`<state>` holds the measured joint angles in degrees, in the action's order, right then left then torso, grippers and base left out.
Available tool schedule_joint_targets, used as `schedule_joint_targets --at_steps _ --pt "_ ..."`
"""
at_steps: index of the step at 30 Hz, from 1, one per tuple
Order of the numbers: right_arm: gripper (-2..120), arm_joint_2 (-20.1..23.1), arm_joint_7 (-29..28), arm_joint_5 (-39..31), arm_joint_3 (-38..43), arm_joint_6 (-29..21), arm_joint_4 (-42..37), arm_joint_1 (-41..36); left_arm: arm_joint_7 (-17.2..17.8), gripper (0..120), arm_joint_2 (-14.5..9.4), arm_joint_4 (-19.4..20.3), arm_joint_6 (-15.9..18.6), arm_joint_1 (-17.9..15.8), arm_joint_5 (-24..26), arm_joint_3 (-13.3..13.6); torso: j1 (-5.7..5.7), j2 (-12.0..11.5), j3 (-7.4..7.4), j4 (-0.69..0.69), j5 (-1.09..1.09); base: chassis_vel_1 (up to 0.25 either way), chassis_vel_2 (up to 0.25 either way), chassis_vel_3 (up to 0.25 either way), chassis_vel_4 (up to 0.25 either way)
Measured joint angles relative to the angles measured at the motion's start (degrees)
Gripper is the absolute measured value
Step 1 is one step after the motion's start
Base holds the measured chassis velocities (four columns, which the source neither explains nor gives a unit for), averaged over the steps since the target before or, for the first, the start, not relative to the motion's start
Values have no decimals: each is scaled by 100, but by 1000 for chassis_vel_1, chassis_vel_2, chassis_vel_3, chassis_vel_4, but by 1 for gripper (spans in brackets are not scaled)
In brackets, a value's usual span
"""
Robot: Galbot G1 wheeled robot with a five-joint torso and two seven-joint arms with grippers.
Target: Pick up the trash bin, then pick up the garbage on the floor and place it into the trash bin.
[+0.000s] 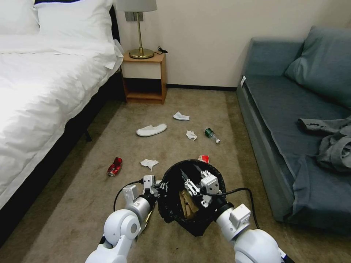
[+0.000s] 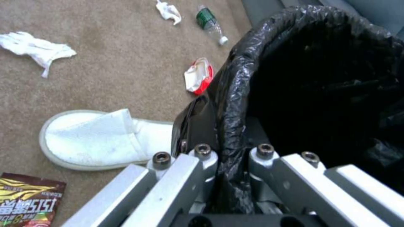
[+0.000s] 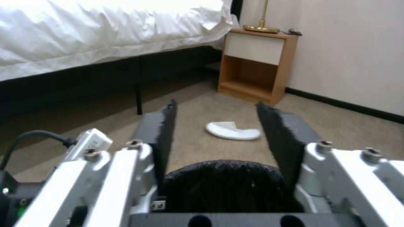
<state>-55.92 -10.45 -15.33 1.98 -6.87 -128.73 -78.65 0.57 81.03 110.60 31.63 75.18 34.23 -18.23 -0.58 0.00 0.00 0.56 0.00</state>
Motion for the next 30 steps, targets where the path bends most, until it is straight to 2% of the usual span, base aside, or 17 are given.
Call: schedule_joint_targets --at_steps 3,4,6,7,8,11,16,26,30 --pt "66 16 3 -6 37 7 -9 -25 6 3 6 -4 2 -16 -1 -7 0 0 0 1 0 0 0 0 0" --pt "73 15 5 -5 44 12 -9 -28 9 3 9 -16 2 -23 -4 -8 0 0 0 1 0 0 0 0 0" --pt "74 14 5 -4 48 15 -7 -28 10 3 11 -24 2 -24 -8 -7 0 0 0 1 0 0 0 0 0" --pt "84 6 7 -2 48 22 5 -17 15 3 15 -44 4 -25 -26 2 0 0 0 1 0 0 0 0 0" --pt "84 6 7 -2 48 22 5 -17 15 3 15 -44 4 -25 -26 2 0 0 0 1 0 0 0 0 0" --pt "96 -3 8 -3 46 26 9 59 24 3 20 -84 5 -1 -97 2 0 0 0 1 0 0 0 0 0" --pt "100 -1 41 -19 99 13 -83 211 89 3 17 -128 12 29 -154 -5 0 0 0 1 0 0 0 0 0" --pt "100 81 98 -414 840 -136 -474 628 326 3 17 -168 135 160 -312 -122 0 0 0 0 0 0 0 0 0" --pt "100 84 107 -453 1200 -118 -484 480 475 3 53 -153 3 240 -464 -250 0 0 0 1 -1 0 0 0 0"
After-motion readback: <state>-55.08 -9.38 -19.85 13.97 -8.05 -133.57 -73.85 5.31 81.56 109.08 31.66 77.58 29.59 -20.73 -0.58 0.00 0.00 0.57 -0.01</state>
